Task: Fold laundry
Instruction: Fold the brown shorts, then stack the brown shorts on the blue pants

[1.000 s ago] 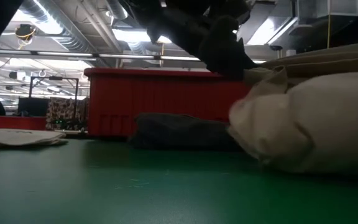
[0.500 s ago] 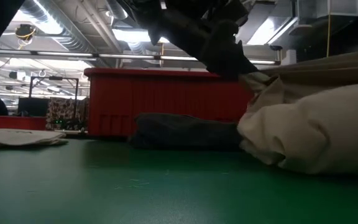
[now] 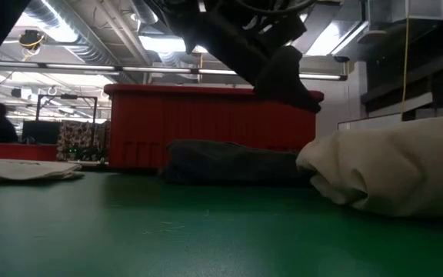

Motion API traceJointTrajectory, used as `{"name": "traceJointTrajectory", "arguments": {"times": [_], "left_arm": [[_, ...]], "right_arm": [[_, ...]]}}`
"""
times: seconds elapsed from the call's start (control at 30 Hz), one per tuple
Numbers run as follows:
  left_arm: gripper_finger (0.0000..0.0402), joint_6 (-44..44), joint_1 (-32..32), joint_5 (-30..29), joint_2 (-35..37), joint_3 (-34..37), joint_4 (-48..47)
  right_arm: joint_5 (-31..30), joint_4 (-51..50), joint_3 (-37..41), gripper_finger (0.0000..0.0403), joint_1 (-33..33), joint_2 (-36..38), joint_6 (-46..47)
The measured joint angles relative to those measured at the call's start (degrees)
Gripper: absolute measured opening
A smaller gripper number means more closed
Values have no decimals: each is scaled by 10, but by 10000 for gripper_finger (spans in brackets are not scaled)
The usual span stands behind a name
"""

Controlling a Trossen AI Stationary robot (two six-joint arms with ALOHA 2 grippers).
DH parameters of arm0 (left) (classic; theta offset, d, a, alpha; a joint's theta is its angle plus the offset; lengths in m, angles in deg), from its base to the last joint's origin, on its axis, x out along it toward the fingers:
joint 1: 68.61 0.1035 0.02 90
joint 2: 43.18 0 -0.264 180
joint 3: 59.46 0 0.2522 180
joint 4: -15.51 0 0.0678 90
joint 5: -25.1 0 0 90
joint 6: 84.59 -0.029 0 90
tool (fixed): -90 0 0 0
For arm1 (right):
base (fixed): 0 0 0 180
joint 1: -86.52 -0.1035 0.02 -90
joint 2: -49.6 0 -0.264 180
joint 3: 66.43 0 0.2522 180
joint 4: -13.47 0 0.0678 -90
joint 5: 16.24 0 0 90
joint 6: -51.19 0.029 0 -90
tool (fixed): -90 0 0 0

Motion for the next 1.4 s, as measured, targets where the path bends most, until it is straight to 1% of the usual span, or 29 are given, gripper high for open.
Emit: {"name": "traceJointTrajectory", "arguments": {"times": [0.1,0.2,0.3,0.4,0.5,0.57,0.63,0.7,0.8,0.97,1.03,1.07,1.2,1.23,1.3,1.4], "left_arm": [[148,1,-7,24,0,0,0],[150,1,-19,85,0,0,0],[151,4,-34,137,0,0,-3],[151,17,-52,168,0,0,-4],[151,20,-70,191,0,0,-9],[151,20,-81,199,0,0,-20],[151,20,-91,202,0,0,-32],[151,20,-100,202,0,0,-40],[151,20,-109,202,-7,0,-41],[151,20,-122,192,-39,1,-34],[151,20,-125,180,-51,1,-24],[151,20,-125,176,-56,1,-24],[151,20,-126,167,-73,0,-24],[151,20,-126,167,-76,0,-24],[151,20,-126,167,-82,0,-24],[151,20,-126,166,-84,0,-43]], "right_arm": [[9,0,0,159,0,0,-3],[14,0,0,183,0,0,-30],[23,0,0,197,1,0,-52],[42,0,0,201,1,0,-66],[101,0,0,202,7,0,-102],[165,0,0,202,16,0,-140],[216,0,0,202,29,0,-174],[227,3,0,202,41,0,-192],[204,17,0,202,59,0,-220],[199,20,-17,202,83,0,-268],[173,21,-31,202,86,0,-270],[146,25,-37,202,88,0,-270],[15,119,-40,202,87,1,-272],[-3,147,-39,202,87,-1,-275],[-9,198,-32,202,87,-6,-293],[-9,248,-13,202,87,-23,-304]]}}
